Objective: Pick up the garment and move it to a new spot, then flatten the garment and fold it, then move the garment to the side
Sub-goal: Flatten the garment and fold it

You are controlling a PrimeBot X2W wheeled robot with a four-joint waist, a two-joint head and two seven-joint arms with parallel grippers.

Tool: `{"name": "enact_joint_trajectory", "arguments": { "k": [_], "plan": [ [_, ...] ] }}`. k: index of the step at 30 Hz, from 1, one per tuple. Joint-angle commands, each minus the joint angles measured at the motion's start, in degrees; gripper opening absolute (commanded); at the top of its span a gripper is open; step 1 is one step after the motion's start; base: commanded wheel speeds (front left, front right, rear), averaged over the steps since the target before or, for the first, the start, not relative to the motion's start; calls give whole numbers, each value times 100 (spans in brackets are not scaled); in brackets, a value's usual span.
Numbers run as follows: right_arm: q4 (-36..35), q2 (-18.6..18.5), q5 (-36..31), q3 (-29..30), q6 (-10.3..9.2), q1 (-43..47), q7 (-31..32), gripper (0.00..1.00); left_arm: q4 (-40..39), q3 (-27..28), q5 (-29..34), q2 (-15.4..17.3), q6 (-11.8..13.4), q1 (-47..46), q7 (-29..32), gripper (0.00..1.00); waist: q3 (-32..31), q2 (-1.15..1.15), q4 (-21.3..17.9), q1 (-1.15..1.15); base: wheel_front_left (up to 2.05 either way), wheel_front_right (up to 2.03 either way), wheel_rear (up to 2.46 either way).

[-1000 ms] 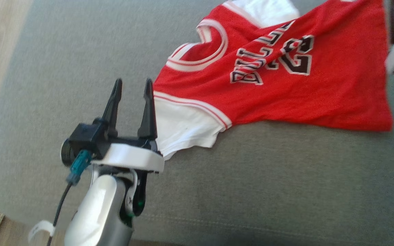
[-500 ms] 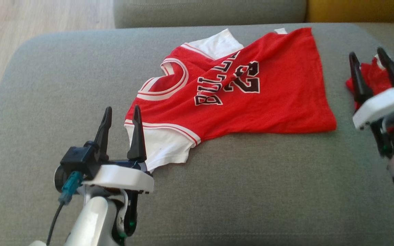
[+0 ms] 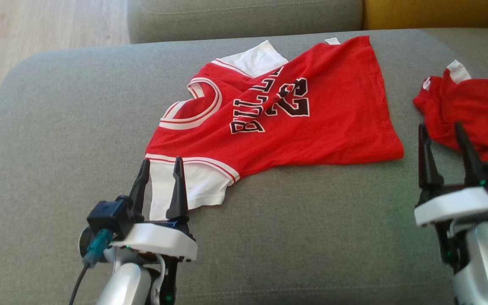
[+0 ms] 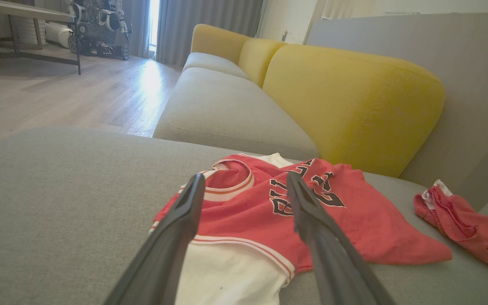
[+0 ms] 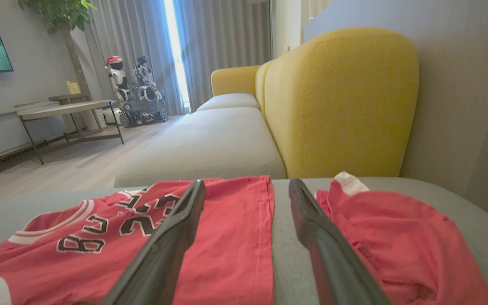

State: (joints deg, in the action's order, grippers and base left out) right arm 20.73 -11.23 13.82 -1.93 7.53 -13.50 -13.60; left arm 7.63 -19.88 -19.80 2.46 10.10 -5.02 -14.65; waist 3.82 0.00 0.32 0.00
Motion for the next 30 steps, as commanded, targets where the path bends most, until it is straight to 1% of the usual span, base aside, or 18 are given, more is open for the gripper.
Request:
{"name": "enact_joint_trajectory", "arguments": {
  "k": [1, 4, 7, 17, 20, 21, 22, 23, 24, 26, 30],
  "plan": [
    [-313, 49, -91, -9, -4, 35, 64, 100, -152, 124, -25, 42, 26, -161, -35, 100, 13, 0, -2, 0, 0, 0, 0],
    [-594, 259, -238, 131, -4, 294, 191, 100, -90, 98, -23, 42, 27, -165, -35, 100, 5, 0, -7, 0, 0, 0, 0],
    [-821, 382, -370, 189, -4, 428, 308, 100, -40, 111, -18, 42, 27, -161, -35, 100, -11, 0, -23, 0, 0, 0, 0],
    [-1222, 471, -484, 321, -4, 578, 514, 100, -20, 126, -39, 42, 13, -172, -35, 100, 30, 0, -13, 0, 0, 0, 0],
    [-1280, 487, -486, 310, -4, 596, 550, 100, 114, 83, -66, 42, 0, -173, -35, 100, 41, 0, -20, 0, 0, 0, 0],
    [-1313, 498, -492, 283, -4, 597, 575, 100, 309, 63, -36, 42, 20, -186, -35, 100, 66, 0, -40, 0, 0, 0, 0],
    [-1313, 498, -492, 283, -4, 597, 575, 100, 309, 63, -36, 42, 20, -186, -35, 100, 66, 0, -40, 0, 0, 0, 0],
    [-1328, 503, -496, 269, -4, 597, 585, 100, 487, 72, -3, 42, 82, -187, -35, 100, 83, 0, -54, 0, 0, 0, 0],
    [-1358, 506, -503, 251, -4, 594, 602, 100, 911, 143, 32, 42, 255, -228, -35, 100, 124, 0, -85, 0, 0, 0, 0],
    [-1373, 500, -501, 257, -4, 587, 609, 100, 1354, 230, -61, 42, 411, -293, -35, 100, 168, 0, -121, 0, 0, 0, 0],
    [-1385, 505, -506, 263, -4, 578, 613, 100, 2314, 234, -84, 42, 534, -524, -35, 100, 235, 0, -188, 0, 0, 0, 0]
  ]
}}
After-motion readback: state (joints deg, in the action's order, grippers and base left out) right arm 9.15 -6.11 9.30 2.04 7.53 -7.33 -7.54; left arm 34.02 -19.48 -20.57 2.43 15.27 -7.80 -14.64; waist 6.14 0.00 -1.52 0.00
